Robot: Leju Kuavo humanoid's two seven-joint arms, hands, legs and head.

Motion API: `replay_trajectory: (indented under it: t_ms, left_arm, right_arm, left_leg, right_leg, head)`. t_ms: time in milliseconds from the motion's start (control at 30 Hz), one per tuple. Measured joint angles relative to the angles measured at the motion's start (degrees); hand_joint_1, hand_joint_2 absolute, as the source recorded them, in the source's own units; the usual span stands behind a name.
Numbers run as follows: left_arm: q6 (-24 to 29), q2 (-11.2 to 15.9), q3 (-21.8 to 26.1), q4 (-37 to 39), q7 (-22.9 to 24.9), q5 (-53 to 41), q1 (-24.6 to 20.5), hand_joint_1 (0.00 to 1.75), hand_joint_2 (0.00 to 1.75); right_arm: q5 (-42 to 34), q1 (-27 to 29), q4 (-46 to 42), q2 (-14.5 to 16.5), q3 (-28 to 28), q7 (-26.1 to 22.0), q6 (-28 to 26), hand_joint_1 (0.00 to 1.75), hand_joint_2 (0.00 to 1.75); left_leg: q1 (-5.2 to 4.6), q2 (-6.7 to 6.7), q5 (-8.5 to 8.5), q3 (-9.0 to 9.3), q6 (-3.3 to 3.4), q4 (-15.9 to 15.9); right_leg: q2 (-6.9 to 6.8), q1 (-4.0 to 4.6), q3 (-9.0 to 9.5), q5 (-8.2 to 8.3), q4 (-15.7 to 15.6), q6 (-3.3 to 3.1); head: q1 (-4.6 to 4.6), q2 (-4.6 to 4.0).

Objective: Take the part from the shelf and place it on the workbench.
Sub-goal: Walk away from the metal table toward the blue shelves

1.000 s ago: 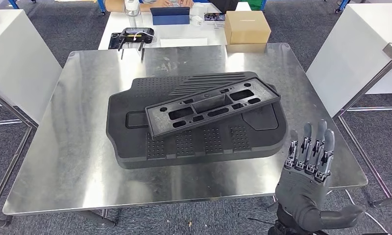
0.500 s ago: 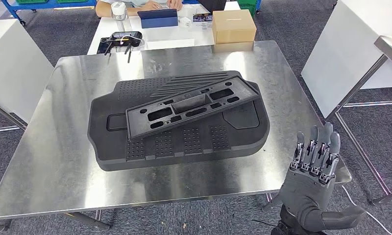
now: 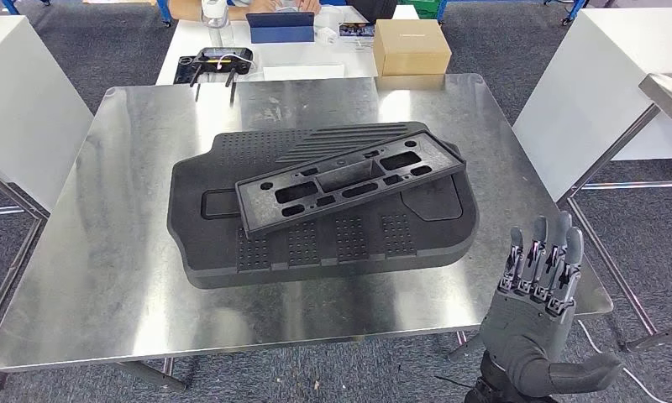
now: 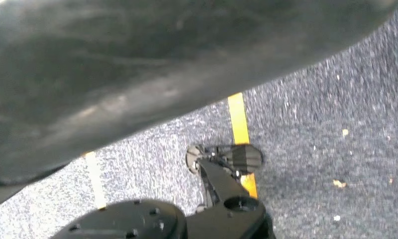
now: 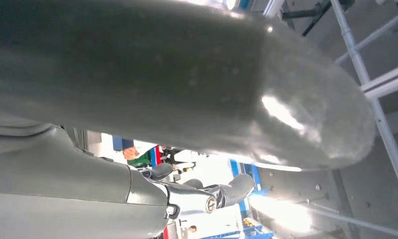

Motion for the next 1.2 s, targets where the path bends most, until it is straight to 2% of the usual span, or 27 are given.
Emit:
replay_trajectory:
  t_ms: [133,200,267,333,367,433,467,533,567,600,633,667,700,767,800,833,933,967,1000,1033,1100,1133,1167,1200]
  left_arm:
    - [0.0,0.0,0.1,0.0,0.0,0.0,0.0,0.0,0.0]
    - [-0.2,0.0,0.2,0.0,0.0,0.0,0.0,0.0,0.0]
    - [-0.5,-0.2,0.3,0.0,0.1,0.0,-0.1,0.0,0.0]
    - [-0.7,-0.5,0.4,0.0,0.2,0.0,-0.1,0.0,0.0]
    - [-0.7,-0.5,0.4,0.0,0.3,0.0,-0.1,0.0,0.0]
    - [-0.7,-0.6,0.4,0.0,0.4,-0.1,-0.1,0.0,0.0]
    - [-0.7,-0.6,0.4,0.0,0.5,-0.2,-0.1,0.0,0.0]
    - [-0.7,-0.6,0.5,0.1,0.6,-0.4,0.0,0.0,0.0]
    - [-0.7,-0.6,0.5,0.1,0.6,-0.5,0.0,0.0,0.0]
    - [-0.7,-0.6,0.5,0.1,0.6,-0.6,0.0,0.0,0.0]
    - [-0.6,-0.6,0.5,0.1,0.7,-0.6,0.0,0.0,0.0]
    - [-0.6,-0.6,0.5,0.1,0.7,-0.7,0.0,0.0,0.0]
    - [-0.4,-0.6,0.5,0.1,0.7,-0.9,0.0,0.0,0.0]
    - [0.0,-0.7,0.4,0.1,0.9,-1.6,-0.1,0.0,0.0]
    - [0.2,-0.8,0.4,0.1,1.0,-2.0,-0.1,0.0,0.0]
    - [0.4,-0.9,0.4,0.1,1.0,-2.3,-0.1,0.0,0.0]
    - [0.6,-1.0,0.3,0.1,1.2,-2.8,-0.1,0.0,0.0]
    - [0.7,-1.0,0.3,0.1,1.2,-2.9,-0.1,0.0,0.0]
    - [0.7,-1.0,0.3,0.1,1.2,-2.9,-0.1,0.0,0.0]
    - [0.8,-1.0,0.3,0.1,1.2,-3.0,-0.1,0.0,0.0]
    - [1.1,-0.9,0.3,0.1,1.2,-3.3,-0.1,0.0,0.0]
    - [1.2,-0.9,0.3,0.1,1.2,-3.5,-0.1,0.0,0.0]
    - [1.2,-1.0,0.2,0.1,1.2,-3.6,-0.1,0.0,0.0]
    - [1.2,-1.0,0.1,0.1,1.2,-3.7,-0.1,0.0,0.0]
  right_arm:
    - [0.1,0.0,0.0,0.0,0.0,0.0,0.0,0.0,0.0]
    - [0.1,0.0,0.0,0.0,0.0,0.0,-0.1,0.0,0.0]
    - [0.2,0.0,0.2,-0.1,0.0,0.0,-0.3,0.0,0.0]
    - [0.4,0.0,0.2,-0.1,0.0,0.1,-0.5,0.0,0.0]
    - [0.4,0.0,0.2,-0.1,0.0,0.1,-0.5,0.0,0.0]
    - [0.4,0.0,0.2,-0.1,-0.1,0.2,-0.6,0.0,0.0]
    - [0.4,0.0,0.2,-0.2,-0.1,0.2,-0.6,0.0,0.0]
    - [0.4,0.0,0.3,-0.2,-0.2,0.2,-0.6,0.0,0.0]
    - [0.4,0.0,0.4,-0.2,-0.2,0.3,-0.6,0.0,0.0]
    - [0.4,0.0,0.5,-0.2,-0.2,0.3,-0.6,0.0,0.0]
    - [0.4,0.0,0.6,-0.2,-0.2,0.3,-0.7,0.0,0.0]
    - [0.4,0.0,0.7,-0.2,-0.3,0.3,-0.7,0.0,0.0]
    - [0.4,0.0,0.8,-0.2,-0.3,0.3,-0.7,0.0,0.0]
    - [0.4,0.0,0.9,-0.1,-0.3,0.4,-0.8,0.0,0.0]
    - [0.4,0.0,0.9,-0.1,-0.3,0.5,-0.9,0.0,0.0]
    - [0.4,-0.1,0.9,-0.1,-0.3,0.6,-0.9,0.0,0.0]
    - [0.3,-0.1,1.1,-0.1,-0.5,0.7,-1.1,0.0,0.0]
    - [0.3,0.0,1.1,-0.1,-0.5,0.7,-1.1,0.0,0.0]
    - [0.3,-0.1,1.2,-0.1,-0.6,0.7,-1.1,0.0,0.0]
    - [0.3,-0.1,1.2,-0.1,-0.6,0.7,-1.1,0.0,0.0]
    - [0.3,-0.1,1.4,-0.1,-0.6,0.7,-1.2,0.0,0.0]
    - [0.2,-0.1,1.5,-0.1,-0.6,0.8,-1.2,0.0,0.0]
    - [0.1,-0.1,1.7,-0.1,-0.7,0.8,-1.2,0.0,0.0]
    - [0.1,-0.1,1.8,-0.2,-0.7,0.9,-1.2,0.0,0.0]
  left_leg:
    - [-0.05,0.01,0.09,-0.14,0.19,0.0]
    - [-0.38,0.03,0.4,-0.71,0.59,0.0]
    - [-0.92,0.01,0.99,-1.34,0.74,0.1]
    - [-1.15,-0.02,1.44,-1.5,0.3,0.1]
    - [-1.17,0.01,1.61,-1.5,-0.01,0.1]
    - [-1.0,0.04,1.39,-1.69,-0.62,0.4]
    - [-0.92,0.05,0.33,-2.13,-0.92,1.5]
    - [-0.68,0.05,-3.77,-4.08,-1.44,6.9]
    - [-0.53,0.05,-5.97,-5.32,-1.7,10.5]
    - [-0.34,0.05,-7.44,-6.23,-1.97,13.6]
    - [-0.12,0.06,-7.9,-6.36,-2.24,15.1]
    - [0.15,0.07,-7.33,-5.48,-2.49,14.5]
    - [0.48,0.07,-5.94,-3.58,-2.76,11.9]
    - [0.94,-0.15,-3.61,0.7,-3.38,4.8]
    - [0.97,-0.36,-3.04,1.83,-3.3,2.5]
    - [0.86,-0.57,-2.91,2.1,-3.02,1.4]
    - [0.32,-0.67,-1.97,1.07,-1.16,1.4]
    - [0.18,-0.61,-1.54,0.68,-0.54,1.3]
    - [0.06,-0.54,-1.1,0.18,0.1,1.3]
    - [-0.06,-0.49,-0.64,-0.41,0.6,1.2]
    - [-0.44,-0.42,0.21,-1.73,1.14,1.2]
    - [-0.63,-0.35,0.66,-2.4,1.24,1.3]
    - [-0.79,-0.29,1.07,-2.98,1.29,1.3]
    - [-0.92,-0.25,1.5,-3.5,1.3,1.3]
  right_leg:
    - [0.0,0.05,-0.94,-1.15,2.1,-0.19]
    - [0.01,0.2,-3.55,-3.57,8.2,-0.3]
    - [-0.04,0.78,-0.98,-2.99,5.0,-0.3]
    - [-0.08,1.38,3.51,-0.38,-3.0,-0.58]
    - [-0.08,1.52,3.39,-0.12,-3.0,-0.9]
    - [-0.14,1.1,3.44,0.5,-3.3,-1.64]
    - [-0.21,0.82,3.49,0.87,-3.5,-2.06]
    - [-0.38,0.5,3.34,1.42,-3.7,-2.62]
    - [-0.44,0.52,3.08,1.61,-3.6,-2.74]
    - [-0.48,0.53,2.83,1.77,-3.6,-2.7]
    - [-0.51,0.49,2.6,1.93,-3.6,-2.55]
    - [-0.51,0.38,2.42,2.06,-3.5,-2.38]
    - [-0.5,0.21,2.26,2.15,-3.3,-2.21]
    - [-0.48,0.05,1.75,2.17,-2.5,-1.7]
    - [-0.45,0.08,1.4,2.2,-2.1,-1.34]
    - [-0.4,0.18,1.08,2.34,-1.9,-0.88]
    - [-0.27,0.06,0.4,3.04,-2.1,0.29]
    - [-0.27,-0.06,-0.14,2.5,-1.6,0.36]
    - [-0.27,-0.11,-1.03,1.24,0.0,0.2]
    - [-0.27,-0.11,-2.39,-0.78,3.0,-0.19]
    - [-0.27,0.12,-5.22,-4.97,10.6,-0.92]
    - [-0.27,0.27,-5.98,-6.32,13.5,-1.03]
    - [-0.27,0.43,-5.73,-6.77,14.4,-0.96]
    - [-0.27,0.64,-4.3,-6.43,13.2,-0.76]
  head:
    - [0.06,0.0]
    - [0.09,0.0]
    - [0.06,0.0]
    - [0.01,0.0]
    - [-0.03,0.0]
    - [-0.04,0.0]
    - [-0.1,0.0]
    - [-0.22,0.0]
    - [-0.28,0.0]
    - [-0.3,0.0]
    - [-0.3,0.0]
    - [-0.31,0.0]
    - [-0.3,0.0]
    - [-0.37,0.0]
    - [-0.41,0.0]
    - [-0.36,0.0]
    - [-0.12,0.0]
    - [-0.13,0.0]
    - [-0.04,0.0]
    - [0.02,0.0]
    - [0.16,0.0]
    - [0.15,0.0]
    - [0.12,0.0]
    - [0.13,0.0]
